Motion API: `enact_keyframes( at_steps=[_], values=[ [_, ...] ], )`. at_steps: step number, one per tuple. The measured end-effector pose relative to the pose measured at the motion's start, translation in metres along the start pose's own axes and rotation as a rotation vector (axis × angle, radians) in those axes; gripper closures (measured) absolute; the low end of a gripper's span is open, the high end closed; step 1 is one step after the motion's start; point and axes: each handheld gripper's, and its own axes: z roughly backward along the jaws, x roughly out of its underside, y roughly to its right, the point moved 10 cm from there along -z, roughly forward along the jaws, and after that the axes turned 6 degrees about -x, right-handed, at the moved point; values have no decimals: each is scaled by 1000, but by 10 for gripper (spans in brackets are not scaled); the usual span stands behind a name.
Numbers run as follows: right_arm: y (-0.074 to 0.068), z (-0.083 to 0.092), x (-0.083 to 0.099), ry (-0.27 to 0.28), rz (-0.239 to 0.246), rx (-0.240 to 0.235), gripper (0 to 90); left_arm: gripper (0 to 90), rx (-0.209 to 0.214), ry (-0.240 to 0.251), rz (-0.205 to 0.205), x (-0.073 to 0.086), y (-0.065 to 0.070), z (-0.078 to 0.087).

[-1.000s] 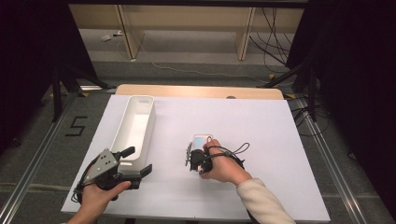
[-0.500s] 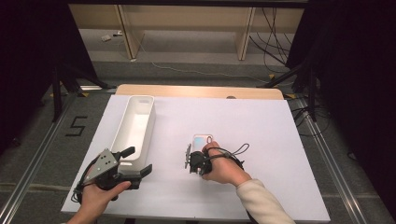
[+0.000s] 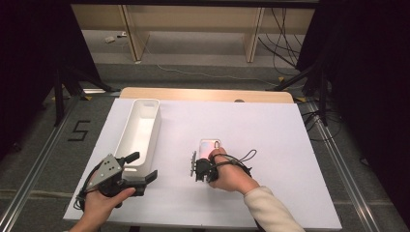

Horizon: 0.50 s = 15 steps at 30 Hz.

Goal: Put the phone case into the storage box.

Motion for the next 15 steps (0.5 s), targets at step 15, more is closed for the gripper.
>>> enact_keyframes(
  at_steps=[15],
  values=[
    [1, 1, 0, -24, 15, 50, 872, 101, 0, -1, 1, 0, 0, 0]
  ],
)
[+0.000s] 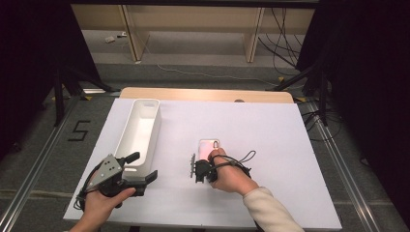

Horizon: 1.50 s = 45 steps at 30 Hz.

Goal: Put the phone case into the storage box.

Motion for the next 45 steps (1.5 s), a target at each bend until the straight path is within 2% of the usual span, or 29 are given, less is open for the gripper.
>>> enact_keyframes(
  at_steps=[2, 3, 4, 8, 11, 17, 19, 22, 28, 30, 31, 34, 35, 36, 39, 41, 43, 44, 45],
  values=[
    [0, 0, 0, -1, 1, -3, 872, 101, 0, 0, -1, 0, 0, 0],
    [-3, 1, 2, -16, -35, -10, 872, 102, 0, 0, -1, 0, 0, 0],
    [-3, 1, 2, -16, -35, -10, 872, 102, 0, 0, -1, 0, 0, 0],
    [-3, 0, 2, -12, -21, -9, 873, 101, 0, 0, 2, 0, 0, 0],
    [0, -1, 0, 6, 17, 0, 875, 102, -1, 0, -2, 0, 0, 0],
    [1, 0, 0, 2, 24, 6, 876, 101, 1, 0, 1, 0, 0, 0],
    [-1, -1, -1, 13, 19, -10, 877, 101, -1, -2, -2, 0, 0, 0],
    [1, 0, 0, 3, 33, 11, 878, 102, -4, -6, -3, 0, 0, 1],
    [0, 0, 0, 4, 38, 12, 882, 102, -4, -4, -4, 0, 0, 1],
    [-1, 0, 0, 5, 26, 8, 884, 102, -4, -5, -4, 0, 0, 1],
    [-5, 1, 2, -12, -8, 3, 884, 102, -5, -5, -4, 0, 0, 1],
    [-4, 0, 0, 8, 11, 2, 887, 102, 1, -1, -2, 0, 0, 0],
    [-2, 0, 0, 11, 41, 7, 889, 102, 1, -1, -1, 0, 0, 0],
    [-3, 1, 0, 8, 16, 19, 889, 102, 1, -1, -1, 0, 0, 0],
    [-5, 1, 2, 4, 2, 21, 890, 103, 1, -2, -2, 0, 0, 0],
    [-4, 1, 1, 14, 19, 18, 890, 103, 2, -2, -2, 0, 0, 0],
    [-1, 2, 1, 20, 46, 40, 891, 103, 1, -2, -2, 0, 0, 0],
    [-1, 2, 1, 19, 45, 43, 891, 103, 1, -2, -2, 0, 0, 0],
    [-4, 4, 3, 8, 15, 42, 892, 103, 1, -3, -3, 0, 0, 0]
  ],
)
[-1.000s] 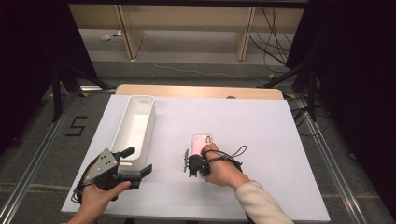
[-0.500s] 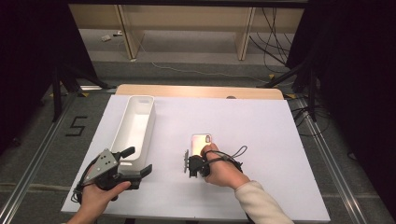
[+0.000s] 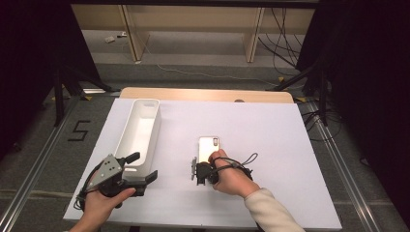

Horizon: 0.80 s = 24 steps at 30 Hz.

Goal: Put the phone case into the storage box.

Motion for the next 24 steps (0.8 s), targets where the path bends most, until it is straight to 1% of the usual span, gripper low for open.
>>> enact_keyframes(
  at_steps=[1, 2, 4, 5, 6, 8, 9, 12, 13, 14, 15, 16, 17, 18, 19, 20, 21, 22, 23, 24],
  values=[
    [-2, 2, 0, -4, -23, 0, 892, 103, 0, 0, 0, 0, 0, 0],
    [2, 2, -1, 15, 5, 15, 892, 103, 0, 0, 0, 0, 0, 0],
    [3, 3, -2, 21, 8, 22, 892, 103, -1, -1, 0, 0, 0, 0],
    [2, 5, -2, 33, 5, 26, 892, 103, -7, -8, -2, 1, 0, 1],
    [5, 6, -2, 34, 31, 41, 892, 104, -7, -8, -2, 1, 0, 1],
    [4, 6, -1, 33, 23, 41, 892, 104, -6, -8, -2, 1, 0, 0],
    [6, 8, -2, 44, 33, 55, 892, 105, -8, -9, -2, 1, 0, 0],
    [4, 10, -2, 57, 17, 66, 892, 106, -5, -10, -7, 1, 0, 0],
    [4, 10, -2, 57, 17, 66, 892, 106, -3, -10, -14, 1, 0, 0],
    [4, 11, -1, 56, 18, 68, 892, 106, -9, -12, -5, 1, 0, 0],
    [5, 13, -1, 60, 25, 84, 892, 107, -8, -13, -6, 1, 0, 0],
    [3, 13, 0, 60, 15, 78, 892, 107, -8, -14, -7, 1, 0, 0],
    [3, 13, 0, 60, 15, 78, 892, 107, -8, -15, -7, 1, 0, 0],
    [1, 14, 0, 60, -6, 87, 892, 108, -9, -15, -7, 2, 0, 0],
    [1, 14, 0, 64, 6, 87, 892, 109, -10, -16, -8, 2, 0, 0],
    [0, 14, 0, 65, 5, 88, 892, 109, -11, -18, -7, 2, 0, 0],
    [1, 15, 0, 67, 24, 97, 892, 110, -12, -19, -7, 2, 0, 0],
    [0, 15, 0, 66, 32, 98, 892, 112, -11, -17, -4, 2, 0, -1],
    [-3, 16, 0, 68, 4, 97, 891, 115, -18, -24, -8, 3, -1, -1],
    [-2, 17, 0, 71, 27, 100, 892, 117, -18, -24, -8, 3, -1, -1]
  ],
)
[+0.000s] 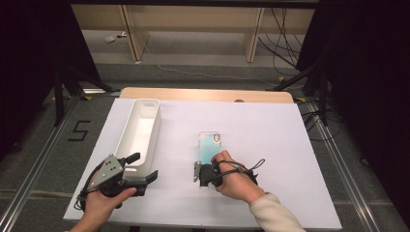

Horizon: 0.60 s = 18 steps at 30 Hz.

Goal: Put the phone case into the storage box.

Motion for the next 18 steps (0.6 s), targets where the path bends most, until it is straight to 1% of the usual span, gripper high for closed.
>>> enact_keyframes(
  at_steps=[2, 3, 4, 5, 7, 8, 9, 10, 11, 14, 16, 17, 18],
  values=[
    [-1, 1, -1, 4, -4, 2, 892, 119, 1, 2, 4, 0, 0, 0],
    [0, 2, -1, 6, 12, 11, 892, 119, 0, 2, 5, 0, 0, -1],
    [0, 4, -2, 9, 11, 10, 892, 121, 0, 1, 8, 0, 0, -1],
    [-2, 5, -2, 11, -10, 12, 892, 123, 0, -2, 7, 0, 0, -1],
    [-1, 8, -2, 14, -14, 23, 892, 126, -2, -5, 10, 1, 0, -1],
    [0, 9, -1, 11, -11, 25, 891, 127, 3, -2, 10, 0, 1, -2],
    [2, 9, -1, 19, 13, 28, 891, 128, 6, 1, 9, 0, 1, -3],
    [3, 10, 0, 20, 15, 37, 891, 131, 6, 1, 9, 0, 1, -3],
    [1, 11, 0, 17, -13, 31, 891, 133, -1, -4, 8, 0, 1, -3],
    [2, 14, 1, 17, -19, 38, 891, 139, 0, -4, 19, -1, 1, -6],
    [5, 16, 1, 20, -10, 47, 892, 145, -7, -11, 19, -2, 1, -8],
    [6, 17, 1, 20, -5, 54, 892, 145, -7, -12, 11, -4, 1, -9],
    [5, 18, 1, 22, -16, 53, 891, 147, -4, -10, 17, -5, 1, -11]
  ],
)
